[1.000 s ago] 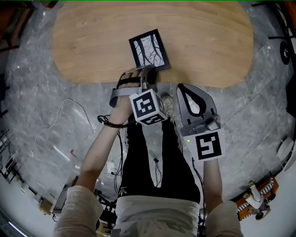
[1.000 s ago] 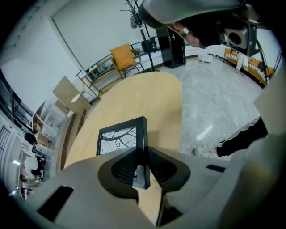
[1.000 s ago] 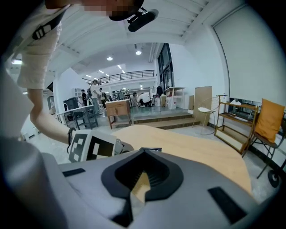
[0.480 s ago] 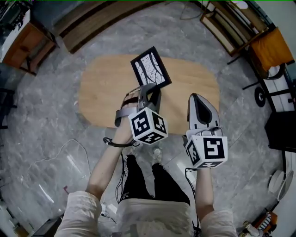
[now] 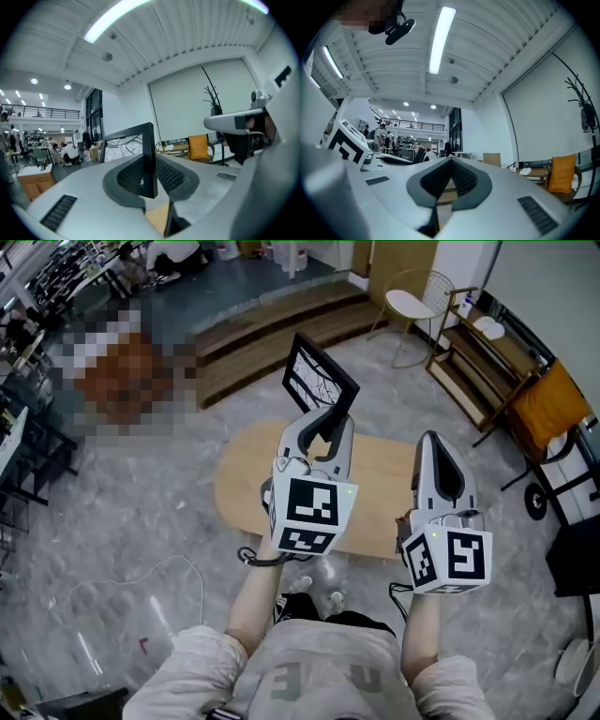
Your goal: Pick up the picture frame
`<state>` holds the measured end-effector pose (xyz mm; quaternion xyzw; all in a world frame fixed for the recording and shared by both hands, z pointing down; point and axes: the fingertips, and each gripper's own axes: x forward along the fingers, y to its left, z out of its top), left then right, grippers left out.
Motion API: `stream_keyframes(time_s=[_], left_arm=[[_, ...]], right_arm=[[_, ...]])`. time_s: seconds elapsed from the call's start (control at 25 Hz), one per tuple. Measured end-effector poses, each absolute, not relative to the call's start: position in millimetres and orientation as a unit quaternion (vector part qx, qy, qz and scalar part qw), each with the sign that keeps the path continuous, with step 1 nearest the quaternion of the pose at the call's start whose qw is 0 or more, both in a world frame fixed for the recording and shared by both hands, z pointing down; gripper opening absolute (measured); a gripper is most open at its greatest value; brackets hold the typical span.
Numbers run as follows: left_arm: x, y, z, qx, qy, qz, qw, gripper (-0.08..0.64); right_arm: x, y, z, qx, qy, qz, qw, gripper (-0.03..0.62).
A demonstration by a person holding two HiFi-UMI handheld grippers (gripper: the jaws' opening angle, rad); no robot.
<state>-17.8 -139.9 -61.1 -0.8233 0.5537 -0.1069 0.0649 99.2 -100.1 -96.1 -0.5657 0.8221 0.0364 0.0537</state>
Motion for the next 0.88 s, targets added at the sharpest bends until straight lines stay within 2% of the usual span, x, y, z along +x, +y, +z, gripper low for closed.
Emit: stream_keyframes(time_s=[0.2, 0.48, 0.88], left_arm=[[-37, -90, -84, -0.816, 0.577, -0.039, 0.002, 0.081], [-60, -37, -94, -0.784, 0.618, 0.045, -0.010, 0.081], [-29, 3, -69, -0.792, 0.609, 0.037, -0.025, 0.081]], right_arm=[[93, -46, -124, -0.544, 0.835, 0.046, 0.074, 0.005], [79, -16, -105, -0.522, 0.849, 0.016, 0.077, 0.005], [92, 9, -62, -0.525, 0.849, -0.026, 0.054, 0.005]])
